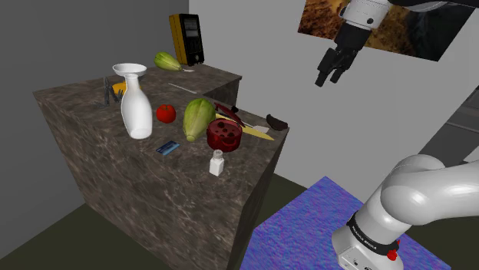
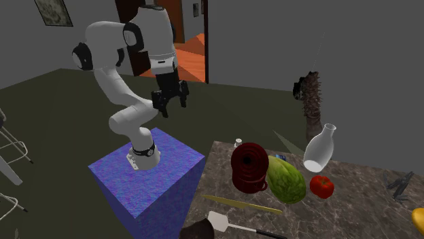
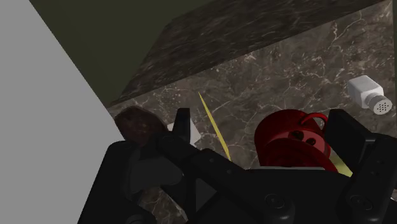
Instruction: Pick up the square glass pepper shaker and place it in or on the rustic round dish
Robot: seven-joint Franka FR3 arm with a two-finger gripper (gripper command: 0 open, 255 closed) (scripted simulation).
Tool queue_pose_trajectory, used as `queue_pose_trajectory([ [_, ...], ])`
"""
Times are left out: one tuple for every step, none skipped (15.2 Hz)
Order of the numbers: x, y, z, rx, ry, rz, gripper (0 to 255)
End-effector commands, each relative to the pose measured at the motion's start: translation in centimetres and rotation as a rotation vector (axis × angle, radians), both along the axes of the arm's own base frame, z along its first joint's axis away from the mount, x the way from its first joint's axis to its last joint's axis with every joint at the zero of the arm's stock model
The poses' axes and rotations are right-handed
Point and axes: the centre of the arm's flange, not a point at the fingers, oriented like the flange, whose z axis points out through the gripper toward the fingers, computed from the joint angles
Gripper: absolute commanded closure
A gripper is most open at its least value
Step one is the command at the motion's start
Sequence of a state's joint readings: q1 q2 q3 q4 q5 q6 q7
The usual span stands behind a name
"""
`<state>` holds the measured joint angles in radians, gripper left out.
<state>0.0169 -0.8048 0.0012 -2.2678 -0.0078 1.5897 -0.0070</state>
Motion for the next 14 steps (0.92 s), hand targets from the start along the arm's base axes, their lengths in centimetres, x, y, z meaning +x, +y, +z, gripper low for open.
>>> queue_pose_trajectory([
  [0.0,0.0,0.0,0.0,0.0,0.0,0],
  [0.6,1.0,-0.7,-0.001,0.005,0.0,0],
  [1.2,1.9,-1.5,-0.002,0.009,0.0,0],
  [1.7,2.9,-2.2,-0.003,0.014,0.001,0],
  [2.3,3.9,-3.0,-0.004,0.018,0.001,0],
  [2.9,4.9,-3.7,-0.005,0.023,0.001,0],
  [3.5,5.8,-4.5,-0.006,0.028,0.001,0],
  [4.0,6.8,-5.2,-0.007,0.032,0.001,0],
  [4.6,7.8,-6.0,-0.009,0.037,0.002,0],
  [5.1,8.7,-6.8,-0.01,0.041,0.002,0],
  [5.7,9.7,-7.5,-0.011,0.046,0.002,0],
  [6.2,10.7,-8.3,-0.012,0.05,0.002,0],
  [6.8,11.7,-9.1,-0.013,0.055,0.002,0],
  [7.3,12.6,-9.9,-0.014,0.06,0.002,0],
])
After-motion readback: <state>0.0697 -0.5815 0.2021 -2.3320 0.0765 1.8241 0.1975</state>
